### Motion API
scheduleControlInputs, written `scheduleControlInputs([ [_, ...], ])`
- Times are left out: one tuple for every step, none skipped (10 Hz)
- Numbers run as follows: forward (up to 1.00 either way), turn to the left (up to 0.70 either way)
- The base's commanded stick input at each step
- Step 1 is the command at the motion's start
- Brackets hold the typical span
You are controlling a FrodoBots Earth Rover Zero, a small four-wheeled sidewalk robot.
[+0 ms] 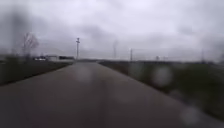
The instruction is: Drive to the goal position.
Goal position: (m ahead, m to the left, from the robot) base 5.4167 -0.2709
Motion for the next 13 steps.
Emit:
scheduleControlInputs([
  [0.7, 0.0],
  [0.7, 0.0],
  [0.7, 0.0],
  [0.7, 0.0],
  [0.7, 0.0],
  [0.7, 0.0],
  [0.7, 0.0],
  [0.7, 0.0],
  [0.7, 0.0],
  [0.7, 0.0],
  [0.7, 0.0],
  [0.7, 0.0],
  [0.7, 0.35],
])
